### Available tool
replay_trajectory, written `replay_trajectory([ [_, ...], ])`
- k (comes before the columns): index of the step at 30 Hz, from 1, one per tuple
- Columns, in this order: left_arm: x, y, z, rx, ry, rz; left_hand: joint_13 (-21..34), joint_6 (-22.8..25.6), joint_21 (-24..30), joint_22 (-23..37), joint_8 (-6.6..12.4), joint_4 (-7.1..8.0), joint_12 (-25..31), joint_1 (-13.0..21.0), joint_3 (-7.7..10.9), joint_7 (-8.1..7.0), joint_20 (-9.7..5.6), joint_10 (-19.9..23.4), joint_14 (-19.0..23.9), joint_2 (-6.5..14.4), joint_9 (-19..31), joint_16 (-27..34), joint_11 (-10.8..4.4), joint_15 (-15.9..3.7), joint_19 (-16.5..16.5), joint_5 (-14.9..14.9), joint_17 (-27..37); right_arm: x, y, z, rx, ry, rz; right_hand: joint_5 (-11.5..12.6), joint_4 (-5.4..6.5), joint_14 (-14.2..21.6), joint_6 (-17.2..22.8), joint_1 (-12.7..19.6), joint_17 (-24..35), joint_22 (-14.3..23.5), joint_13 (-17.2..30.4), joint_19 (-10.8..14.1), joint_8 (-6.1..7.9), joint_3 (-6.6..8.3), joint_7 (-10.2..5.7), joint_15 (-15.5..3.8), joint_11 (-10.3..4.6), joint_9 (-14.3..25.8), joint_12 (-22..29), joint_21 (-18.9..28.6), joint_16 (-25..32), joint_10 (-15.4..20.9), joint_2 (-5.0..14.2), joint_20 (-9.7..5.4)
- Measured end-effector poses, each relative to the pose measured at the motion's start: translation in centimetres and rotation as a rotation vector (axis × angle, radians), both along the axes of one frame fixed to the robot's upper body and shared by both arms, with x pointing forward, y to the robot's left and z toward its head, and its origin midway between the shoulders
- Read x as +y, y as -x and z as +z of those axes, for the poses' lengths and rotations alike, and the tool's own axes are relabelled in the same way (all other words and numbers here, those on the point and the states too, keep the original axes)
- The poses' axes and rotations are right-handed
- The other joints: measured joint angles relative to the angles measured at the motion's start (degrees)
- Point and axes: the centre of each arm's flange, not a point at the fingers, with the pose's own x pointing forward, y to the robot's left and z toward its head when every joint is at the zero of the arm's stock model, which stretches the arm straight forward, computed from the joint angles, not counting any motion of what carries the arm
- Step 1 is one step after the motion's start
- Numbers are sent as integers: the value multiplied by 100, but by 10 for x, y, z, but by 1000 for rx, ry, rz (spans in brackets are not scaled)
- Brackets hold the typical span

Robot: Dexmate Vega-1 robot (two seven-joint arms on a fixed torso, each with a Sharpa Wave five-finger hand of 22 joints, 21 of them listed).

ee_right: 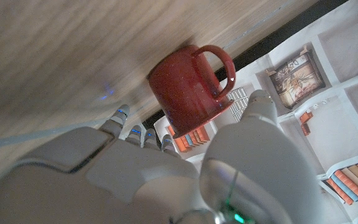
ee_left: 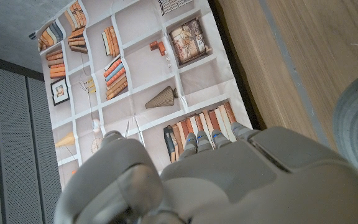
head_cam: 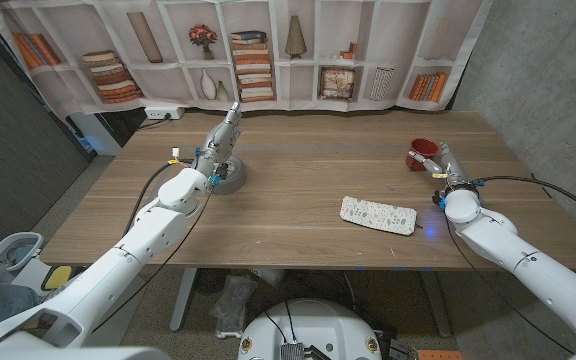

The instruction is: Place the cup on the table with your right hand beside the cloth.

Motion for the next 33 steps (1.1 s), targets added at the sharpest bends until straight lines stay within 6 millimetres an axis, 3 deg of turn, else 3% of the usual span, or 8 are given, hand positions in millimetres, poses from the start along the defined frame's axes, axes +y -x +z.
replay_trajectory([
  [16,-4,1,1,4,-9,3,0,0,0,0,0,1,0,0,-48,0,0,0,0,0,0,0,0,0,0,0,0,-2,-9,-4,11,-18,6,23,8,1,0,-45,29,0,0,31,0,-39,0,-2,0,0,44,0,6,0,45,29],
  [33,-5,1,1,10,-12,8,0,0,0,0,0,1,0,23,-48,0,0,0,0,23,0,0,0,0,0,0,0,-1,-19,-5,23,-27,5,51,8,6,20,-45,14,1,-1,145,107,-86,-21,-69,-62,-13,133,20,45,1,45,18],
])
